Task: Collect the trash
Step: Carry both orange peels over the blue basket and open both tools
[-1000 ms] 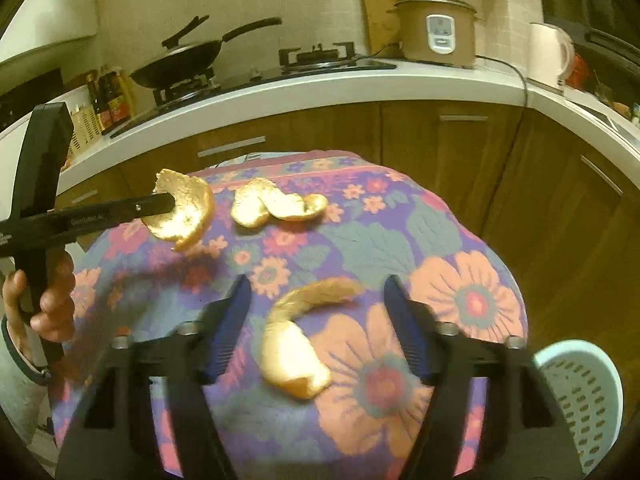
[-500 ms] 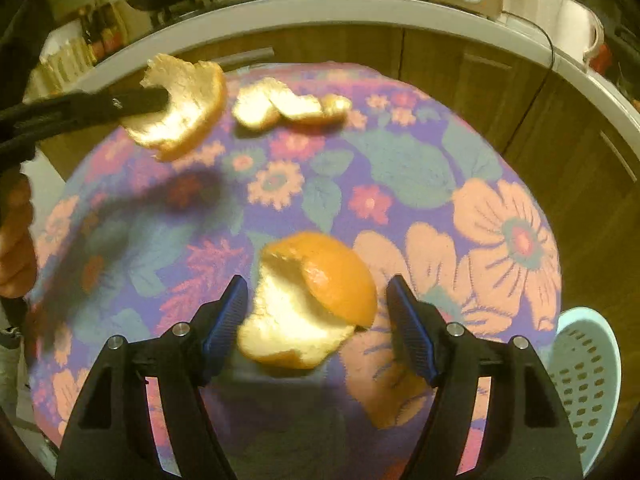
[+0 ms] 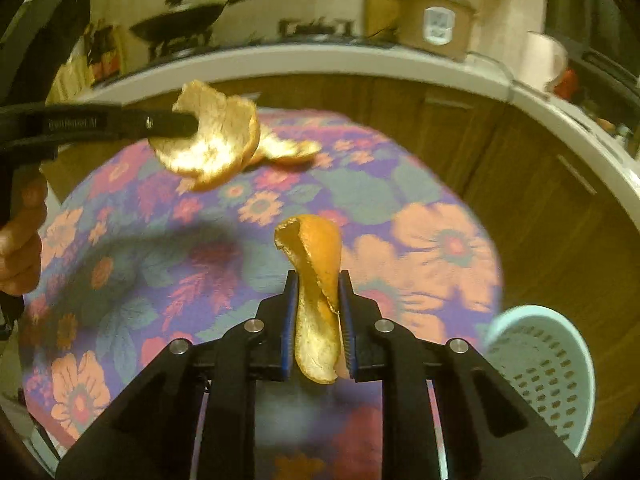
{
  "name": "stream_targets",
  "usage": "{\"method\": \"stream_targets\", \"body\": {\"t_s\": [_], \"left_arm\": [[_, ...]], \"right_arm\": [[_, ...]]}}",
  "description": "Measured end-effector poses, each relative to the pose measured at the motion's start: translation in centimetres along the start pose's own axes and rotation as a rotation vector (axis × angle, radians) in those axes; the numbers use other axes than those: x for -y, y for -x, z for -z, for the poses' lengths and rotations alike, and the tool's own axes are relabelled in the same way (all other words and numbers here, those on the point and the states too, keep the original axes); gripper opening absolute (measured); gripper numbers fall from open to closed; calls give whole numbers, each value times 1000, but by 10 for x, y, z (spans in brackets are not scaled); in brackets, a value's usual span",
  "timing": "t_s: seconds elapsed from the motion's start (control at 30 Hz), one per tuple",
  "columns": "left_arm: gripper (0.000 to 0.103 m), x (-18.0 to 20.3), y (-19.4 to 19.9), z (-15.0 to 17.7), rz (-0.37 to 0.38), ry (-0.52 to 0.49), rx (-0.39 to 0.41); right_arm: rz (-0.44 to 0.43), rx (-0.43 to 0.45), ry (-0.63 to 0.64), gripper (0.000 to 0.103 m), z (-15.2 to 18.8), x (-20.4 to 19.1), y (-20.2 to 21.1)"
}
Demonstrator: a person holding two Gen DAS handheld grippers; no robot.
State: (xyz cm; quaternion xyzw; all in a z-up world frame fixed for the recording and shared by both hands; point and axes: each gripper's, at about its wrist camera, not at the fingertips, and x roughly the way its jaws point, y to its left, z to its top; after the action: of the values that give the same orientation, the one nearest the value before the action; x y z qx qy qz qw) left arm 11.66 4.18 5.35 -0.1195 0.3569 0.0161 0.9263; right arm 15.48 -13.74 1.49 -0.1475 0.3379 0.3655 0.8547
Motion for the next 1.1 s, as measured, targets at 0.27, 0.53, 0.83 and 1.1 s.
{"method": "stream_targets", "body": {"t_s": [0.27, 0.53, 0.83, 1.1], "left_arm": [[2, 91, -25, -8, 57, -146, -46], [2, 177, -66, 4, 117, -250, -117], [2, 224, -113, 28, 141, -305, -217], [8, 228, -126, 31, 154, -300, -245]], "right_arm": [[125, 35, -171, 16, 38, 85, 52], [209, 37, -353, 16, 83, 153, 75], [186, -50, -612, 17, 147, 206, 52], [180, -80, -656, 21, 155, 220, 46]]}}
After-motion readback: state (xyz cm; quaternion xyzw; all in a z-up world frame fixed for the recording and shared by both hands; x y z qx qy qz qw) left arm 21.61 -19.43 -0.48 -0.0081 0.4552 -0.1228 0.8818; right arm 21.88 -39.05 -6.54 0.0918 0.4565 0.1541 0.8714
